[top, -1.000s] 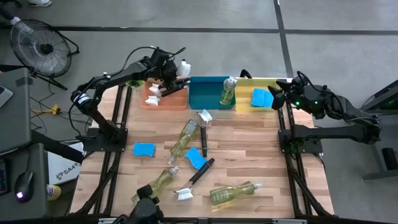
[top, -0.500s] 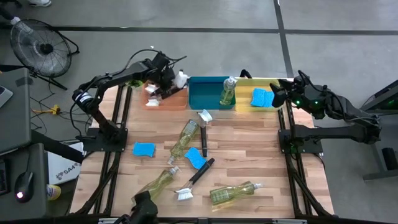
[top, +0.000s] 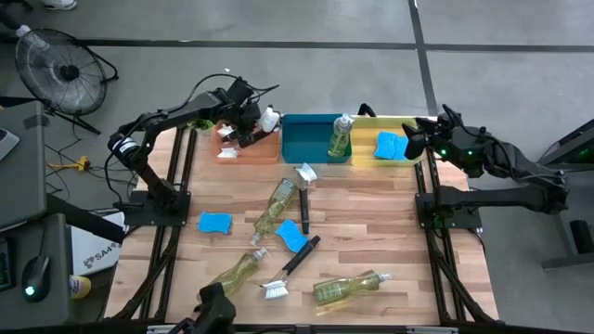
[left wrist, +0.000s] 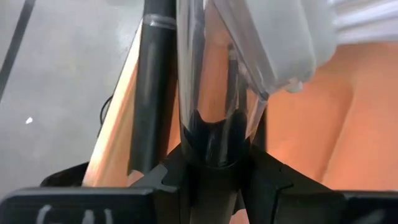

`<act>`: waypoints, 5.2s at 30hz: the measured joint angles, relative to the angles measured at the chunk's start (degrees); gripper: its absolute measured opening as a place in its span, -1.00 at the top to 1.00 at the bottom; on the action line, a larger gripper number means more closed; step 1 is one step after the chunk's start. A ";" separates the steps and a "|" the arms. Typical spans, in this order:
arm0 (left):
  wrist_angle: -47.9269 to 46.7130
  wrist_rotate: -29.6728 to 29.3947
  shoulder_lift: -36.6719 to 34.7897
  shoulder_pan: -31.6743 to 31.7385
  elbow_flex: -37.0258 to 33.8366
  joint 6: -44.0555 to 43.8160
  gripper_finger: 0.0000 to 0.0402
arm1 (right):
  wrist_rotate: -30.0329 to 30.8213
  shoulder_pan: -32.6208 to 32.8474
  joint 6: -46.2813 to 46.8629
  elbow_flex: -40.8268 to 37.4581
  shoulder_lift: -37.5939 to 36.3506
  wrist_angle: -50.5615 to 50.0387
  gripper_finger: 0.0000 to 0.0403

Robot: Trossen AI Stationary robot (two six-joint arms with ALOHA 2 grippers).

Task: Pick & Place Kitchen Sink Supplies
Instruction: Put the cleaning brush into the orange bin, then put the green dishwashing liquid bottle into the blue bin

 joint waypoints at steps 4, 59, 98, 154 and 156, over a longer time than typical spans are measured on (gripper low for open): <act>-0.71 -0.81 1.25 0.01 0.00 0.79 0.52 | -0.28 0.00 0.12 0.00 1.21 0.00 -0.23; -5.52 5.36 -6.12 -1.49 0.00 -15.25 -0.05 | -4.21 0.00 2.20 0.00 3.65 0.00 -0.23; 9.16 -7.56 -5.46 -40.32 0.02 -75.83 -0.05 | -23.47 0.02 -2.12 0.00 3.48 -10.59 -0.23; -9.13 -4.02 7.72 -52.53 0.05 -92.56 -0.76 | -26.99 0.02 -1.71 -0.15 2.55 -20.44 -0.23; -10.09 -3.89 9.07 -52.53 -0.09 -92.23 -0.76 | -27.15 0.01 -1.70 -0.15 2.53 -20.40 -0.23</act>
